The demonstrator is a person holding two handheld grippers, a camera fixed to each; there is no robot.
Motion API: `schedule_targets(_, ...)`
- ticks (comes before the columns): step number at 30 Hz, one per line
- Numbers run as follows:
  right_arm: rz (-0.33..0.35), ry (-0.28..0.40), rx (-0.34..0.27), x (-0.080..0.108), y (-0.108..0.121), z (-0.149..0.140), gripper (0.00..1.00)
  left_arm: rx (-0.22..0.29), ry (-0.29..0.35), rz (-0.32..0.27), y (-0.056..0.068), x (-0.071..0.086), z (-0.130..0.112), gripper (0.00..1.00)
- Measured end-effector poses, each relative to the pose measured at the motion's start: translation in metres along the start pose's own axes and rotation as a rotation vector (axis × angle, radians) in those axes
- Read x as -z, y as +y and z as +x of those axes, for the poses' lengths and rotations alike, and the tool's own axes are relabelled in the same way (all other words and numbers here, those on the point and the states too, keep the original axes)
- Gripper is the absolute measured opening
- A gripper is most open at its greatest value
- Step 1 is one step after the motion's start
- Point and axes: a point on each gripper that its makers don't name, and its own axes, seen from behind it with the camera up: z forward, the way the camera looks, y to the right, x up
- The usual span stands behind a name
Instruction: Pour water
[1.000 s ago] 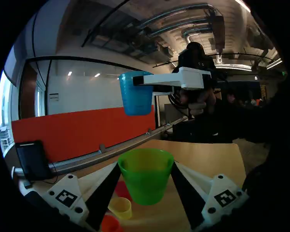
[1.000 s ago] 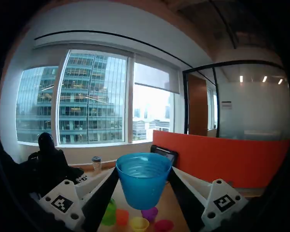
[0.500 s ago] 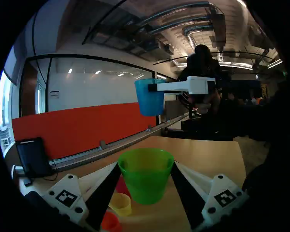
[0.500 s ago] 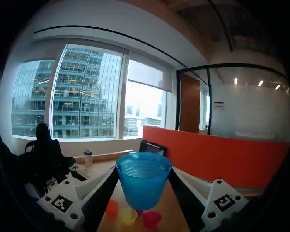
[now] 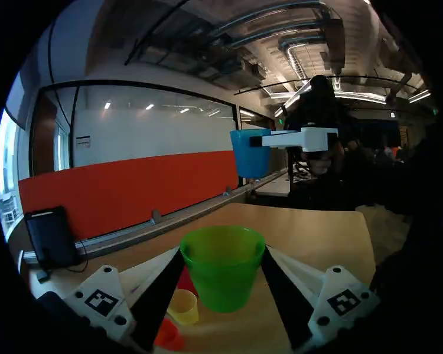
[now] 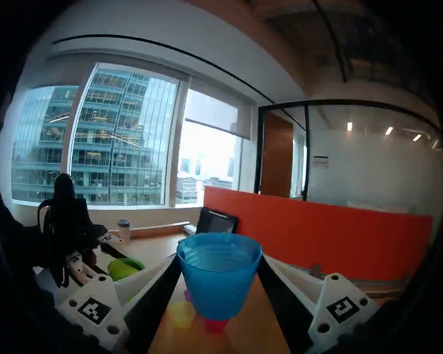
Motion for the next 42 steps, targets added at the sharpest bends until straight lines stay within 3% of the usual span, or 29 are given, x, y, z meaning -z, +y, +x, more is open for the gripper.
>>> schedule_targets(12, 0.029, -0.06, -0.015, 0.012, -0.006, -0.034, 0.91, -0.01, -0.07, -0.012, 0.004, -0.002, -0.024, 0.87)
schedule_targets(24, 0.085, -0.165, -0.02, 0.018, -0.015, -0.076, 0.92, -0.01, -0.164, -0.035, 0.008, -0.003, -0.055, 0.87)
schedule_targets(42, 0.117, -0.284, 0.02, 0.028, -0.023, -0.117, 0.92, -0.026, -0.313, -0.074, 0.018, -0.007, -0.098, 0.87)
